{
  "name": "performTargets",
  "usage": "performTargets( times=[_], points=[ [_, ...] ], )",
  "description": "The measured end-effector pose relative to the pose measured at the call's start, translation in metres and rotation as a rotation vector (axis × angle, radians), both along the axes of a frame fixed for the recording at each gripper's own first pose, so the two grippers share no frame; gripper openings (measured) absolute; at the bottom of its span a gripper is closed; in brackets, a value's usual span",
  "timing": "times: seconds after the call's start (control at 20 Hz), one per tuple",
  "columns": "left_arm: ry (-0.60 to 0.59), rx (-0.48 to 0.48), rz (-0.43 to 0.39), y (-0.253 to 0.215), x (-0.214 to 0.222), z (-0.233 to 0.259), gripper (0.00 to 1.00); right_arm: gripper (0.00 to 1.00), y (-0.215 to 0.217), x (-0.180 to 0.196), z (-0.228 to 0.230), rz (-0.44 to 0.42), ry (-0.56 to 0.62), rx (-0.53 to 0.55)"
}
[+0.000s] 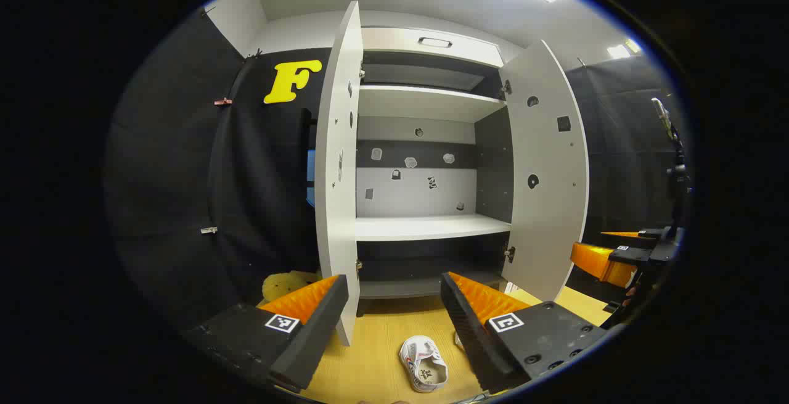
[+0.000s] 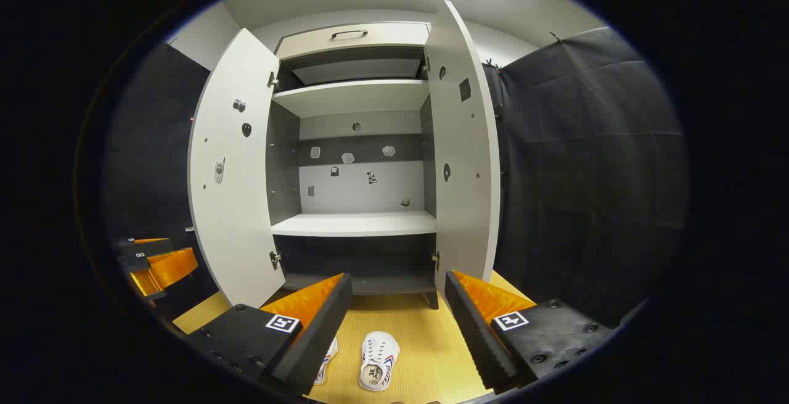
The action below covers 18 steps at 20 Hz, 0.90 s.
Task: Grab one shoe with the right hand and put it into the shoe cabinet, grab the other shoe with the left hand and put it into the shoe cabinet; then close the right door with the right hand and the left door with the left hand.
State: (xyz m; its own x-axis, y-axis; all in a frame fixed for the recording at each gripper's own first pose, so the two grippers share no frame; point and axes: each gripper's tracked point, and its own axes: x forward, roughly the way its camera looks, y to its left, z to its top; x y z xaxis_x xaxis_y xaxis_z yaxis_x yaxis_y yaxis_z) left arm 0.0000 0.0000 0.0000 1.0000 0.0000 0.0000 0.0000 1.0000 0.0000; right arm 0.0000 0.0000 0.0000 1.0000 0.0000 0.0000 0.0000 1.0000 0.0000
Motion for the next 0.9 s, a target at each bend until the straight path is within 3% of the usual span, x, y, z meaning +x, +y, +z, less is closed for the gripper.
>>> performTargets(
  times=[0.9],
  points=[
    [0.060, -0.015, -0.026, -0.005, 0.008, -0.029, 0.95, 0.98, 0.009, -0.002, -0.036, 0.006, 0.102, 0.005]
  ],
)
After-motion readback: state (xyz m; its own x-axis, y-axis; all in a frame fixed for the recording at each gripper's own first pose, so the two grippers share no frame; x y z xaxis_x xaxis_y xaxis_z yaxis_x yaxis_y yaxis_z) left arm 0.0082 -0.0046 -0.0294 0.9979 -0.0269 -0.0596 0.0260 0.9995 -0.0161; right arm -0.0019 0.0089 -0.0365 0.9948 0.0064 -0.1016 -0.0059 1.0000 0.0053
